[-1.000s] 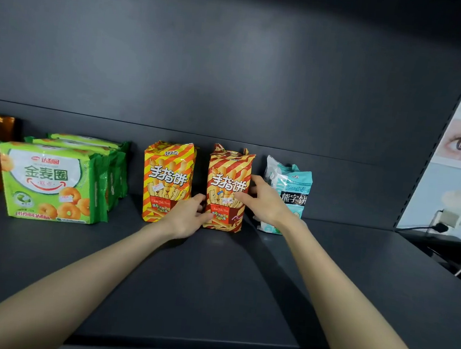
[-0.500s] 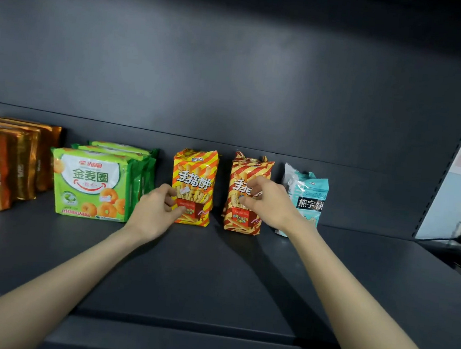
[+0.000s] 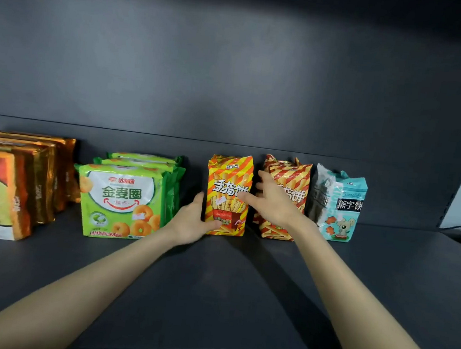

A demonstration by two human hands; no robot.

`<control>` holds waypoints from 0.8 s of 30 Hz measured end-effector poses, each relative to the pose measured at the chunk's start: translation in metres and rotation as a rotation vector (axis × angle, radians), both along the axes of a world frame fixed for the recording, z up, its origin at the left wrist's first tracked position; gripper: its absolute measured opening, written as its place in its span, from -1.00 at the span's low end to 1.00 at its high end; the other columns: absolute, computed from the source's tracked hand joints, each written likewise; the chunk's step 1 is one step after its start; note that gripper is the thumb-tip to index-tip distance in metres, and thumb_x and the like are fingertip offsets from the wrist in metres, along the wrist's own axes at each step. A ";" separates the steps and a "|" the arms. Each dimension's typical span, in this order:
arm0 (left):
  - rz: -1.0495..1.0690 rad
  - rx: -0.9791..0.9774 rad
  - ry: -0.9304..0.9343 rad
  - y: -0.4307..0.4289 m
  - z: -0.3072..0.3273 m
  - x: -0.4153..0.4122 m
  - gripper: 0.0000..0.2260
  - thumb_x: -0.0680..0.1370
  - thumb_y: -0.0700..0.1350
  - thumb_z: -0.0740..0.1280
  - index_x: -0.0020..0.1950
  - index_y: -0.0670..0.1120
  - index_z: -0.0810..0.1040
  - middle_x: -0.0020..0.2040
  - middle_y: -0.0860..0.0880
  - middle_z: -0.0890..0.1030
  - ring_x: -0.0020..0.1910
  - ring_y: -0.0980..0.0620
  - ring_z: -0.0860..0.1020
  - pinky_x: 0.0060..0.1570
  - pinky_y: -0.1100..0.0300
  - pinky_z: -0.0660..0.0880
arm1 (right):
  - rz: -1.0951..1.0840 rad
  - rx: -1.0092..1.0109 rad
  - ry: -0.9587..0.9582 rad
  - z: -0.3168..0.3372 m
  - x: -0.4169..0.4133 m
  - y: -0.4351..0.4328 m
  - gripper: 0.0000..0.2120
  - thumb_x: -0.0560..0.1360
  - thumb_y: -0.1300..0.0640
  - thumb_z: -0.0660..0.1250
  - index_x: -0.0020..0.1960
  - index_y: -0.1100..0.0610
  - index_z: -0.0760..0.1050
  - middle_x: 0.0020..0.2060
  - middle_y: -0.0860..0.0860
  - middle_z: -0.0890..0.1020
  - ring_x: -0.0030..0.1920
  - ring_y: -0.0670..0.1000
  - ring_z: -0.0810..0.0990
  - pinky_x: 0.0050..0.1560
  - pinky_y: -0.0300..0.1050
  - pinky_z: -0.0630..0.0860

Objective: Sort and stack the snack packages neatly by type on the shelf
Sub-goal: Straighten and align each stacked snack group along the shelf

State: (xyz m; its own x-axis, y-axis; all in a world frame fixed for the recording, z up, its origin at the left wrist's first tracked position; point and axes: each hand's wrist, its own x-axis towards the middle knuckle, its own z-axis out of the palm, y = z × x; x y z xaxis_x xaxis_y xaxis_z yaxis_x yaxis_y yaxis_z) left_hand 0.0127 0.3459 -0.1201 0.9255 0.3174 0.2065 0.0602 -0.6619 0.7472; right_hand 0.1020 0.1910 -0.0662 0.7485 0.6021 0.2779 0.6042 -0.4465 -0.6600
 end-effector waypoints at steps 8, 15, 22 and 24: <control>-0.082 -0.031 -0.003 0.019 -0.003 0.019 -0.33 0.51 -0.06 0.38 0.50 -0.08 0.10 0.34 -0.05 0.48 0.27 -0.01 0.49 0.22 0.15 0.44 | 0.009 0.079 0.138 -0.001 0.006 0.020 -0.32 0.53 -0.06 0.28 0.51 0.13 0.04 0.41 0.04 0.37 0.38 0.07 0.39 0.23 -0.10 0.41; -0.104 -0.051 0.003 0.024 -0.010 0.024 -0.40 0.55 -0.07 0.33 0.49 -0.08 0.12 0.35 -0.06 0.47 0.28 -0.01 0.48 0.23 0.16 0.42 | 0.013 0.073 0.171 -0.008 0.016 0.030 -0.47 0.58 -0.09 0.18 0.46 0.10 0.16 0.36 0.03 0.43 0.33 0.06 0.44 0.28 0.00 0.45; -0.087 -0.064 -0.002 0.029 -0.013 0.021 -0.40 0.56 -0.10 0.31 0.51 -0.09 0.08 0.37 -0.07 0.44 0.31 -0.04 0.45 0.28 0.08 0.42 | 0.029 0.080 0.143 -0.011 0.017 0.037 -0.50 0.59 -0.06 0.17 0.44 0.13 0.19 0.35 0.05 0.45 0.31 0.06 0.46 0.28 0.03 0.47; -0.079 -0.063 0.001 0.029 -0.013 0.021 -0.40 0.57 -0.11 0.30 0.51 -0.09 0.07 0.37 -0.08 0.44 0.31 -0.04 0.45 0.29 0.06 0.42 | 0.029 0.085 0.134 -0.012 0.016 0.039 -0.50 0.59 -0.06 0.17 0.44 0.13 0.19 0.34 0.04 0.45 0.31 0.05 0.46 0.28 0.01 0.47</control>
State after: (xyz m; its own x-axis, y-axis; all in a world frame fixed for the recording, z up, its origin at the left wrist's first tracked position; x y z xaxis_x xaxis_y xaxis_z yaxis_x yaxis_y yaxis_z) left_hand 0.0337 0.3753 -0.1326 0.9486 0.2552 0.1872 0.0105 -0.6166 0.7872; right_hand 0.1182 0.2303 -0.0782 0.7647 0.6030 0.2272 0.5200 -0.3693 -0.7702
